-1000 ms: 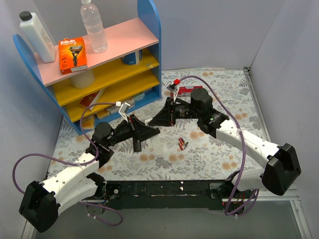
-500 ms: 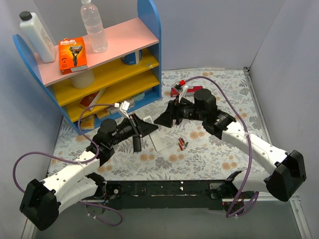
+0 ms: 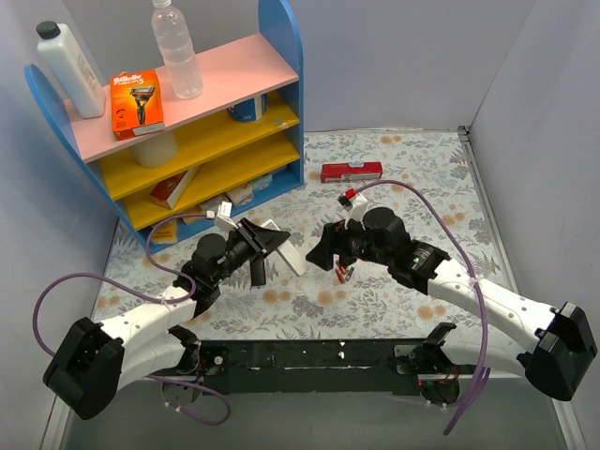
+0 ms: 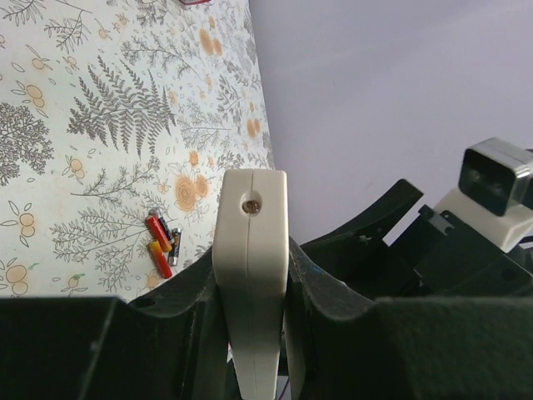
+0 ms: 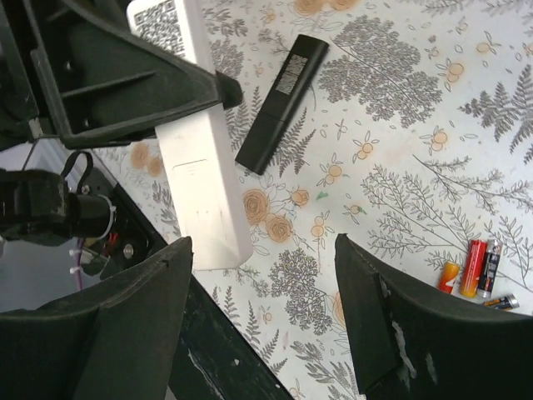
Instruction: Load the batteries into the remote control
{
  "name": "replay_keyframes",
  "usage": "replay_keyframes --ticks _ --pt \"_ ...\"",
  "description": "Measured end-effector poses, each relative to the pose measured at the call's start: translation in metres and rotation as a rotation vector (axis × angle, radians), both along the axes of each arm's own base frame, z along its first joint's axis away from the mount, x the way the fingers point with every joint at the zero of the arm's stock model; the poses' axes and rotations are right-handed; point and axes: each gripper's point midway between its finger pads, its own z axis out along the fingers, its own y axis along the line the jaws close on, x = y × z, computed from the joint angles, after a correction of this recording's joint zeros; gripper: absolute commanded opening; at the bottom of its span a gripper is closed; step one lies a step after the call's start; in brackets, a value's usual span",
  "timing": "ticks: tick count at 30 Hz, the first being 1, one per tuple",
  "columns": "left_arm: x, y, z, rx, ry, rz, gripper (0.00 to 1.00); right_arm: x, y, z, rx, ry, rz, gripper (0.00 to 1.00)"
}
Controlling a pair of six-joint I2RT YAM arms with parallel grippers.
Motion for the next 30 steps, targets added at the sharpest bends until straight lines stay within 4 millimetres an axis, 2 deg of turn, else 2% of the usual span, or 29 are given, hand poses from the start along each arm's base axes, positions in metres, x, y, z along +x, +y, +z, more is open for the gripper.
replay_keyframes --ticks 3,8,11,17,24,30 --pt "0.001 0.002 -0.004 -0.031 -0.005 0.018 0.00 0.002 0.000 -0.005 0.003 0.037 -0.071 0.77" --pt "0.004 0.001 -0.005 -0.074 -0.012 0.030 0.00 0.008 0.007 0.004 0.084 0.070 -0.145 0.79" --pt "0.006 0.000 0.000 -0.097 -0.032 0.030 0.00 0.010 0.015 0.004 0.116 0.098 -0.156 0.80" --pt "0.010 -0.001 0.011 -0.133 -0.068 0.036 0.00 0.009 0.024 -0.015 0.111 0.197 -0.185 0.80" --pt "0.012 -0.003 0.010 -0.137 -0.084 0.034 0.00 0.012 0.029 -0.007 0.156 0.198 -0.191 0.80" --pt "0.015 -0.007 0.012 -0.142 -0.098 0.021 0.00 0.013 0.033 -0.009 0.172 0.229 -0.207 0.78"
